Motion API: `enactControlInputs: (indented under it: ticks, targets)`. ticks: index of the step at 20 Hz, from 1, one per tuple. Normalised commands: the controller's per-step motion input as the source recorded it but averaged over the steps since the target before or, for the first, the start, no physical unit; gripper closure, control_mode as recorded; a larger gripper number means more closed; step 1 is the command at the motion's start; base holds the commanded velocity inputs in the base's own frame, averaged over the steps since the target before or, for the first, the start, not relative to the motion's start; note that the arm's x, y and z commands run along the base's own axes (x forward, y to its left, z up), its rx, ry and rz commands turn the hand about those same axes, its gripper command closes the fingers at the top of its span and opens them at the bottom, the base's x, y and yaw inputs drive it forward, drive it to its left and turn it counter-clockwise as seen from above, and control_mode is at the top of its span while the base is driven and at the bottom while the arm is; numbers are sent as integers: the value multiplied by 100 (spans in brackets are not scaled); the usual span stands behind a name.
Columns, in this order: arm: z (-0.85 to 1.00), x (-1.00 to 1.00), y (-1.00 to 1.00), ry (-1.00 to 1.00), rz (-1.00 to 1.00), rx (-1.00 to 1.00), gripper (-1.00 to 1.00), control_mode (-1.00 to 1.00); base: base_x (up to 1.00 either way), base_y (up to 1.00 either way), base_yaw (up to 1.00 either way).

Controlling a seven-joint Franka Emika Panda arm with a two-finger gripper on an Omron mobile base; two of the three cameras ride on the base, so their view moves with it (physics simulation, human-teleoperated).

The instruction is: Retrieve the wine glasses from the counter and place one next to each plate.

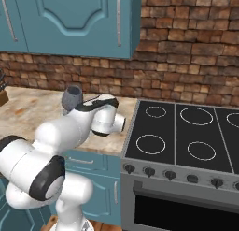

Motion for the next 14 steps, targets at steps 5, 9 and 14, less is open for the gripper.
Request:
enactControlInputs:
  ticks: [5, 9, 14]
  targets:
    - [63, -76, -13, 0, 0, 12, 100, -100, 0, 0, 0]
    - [62, -55, -25, 0, 0, 13, 100, -100, 0, 0, 0]
    - [42, -55, -15, -3, 0, 6, 100, -100, 0, 0, 0]
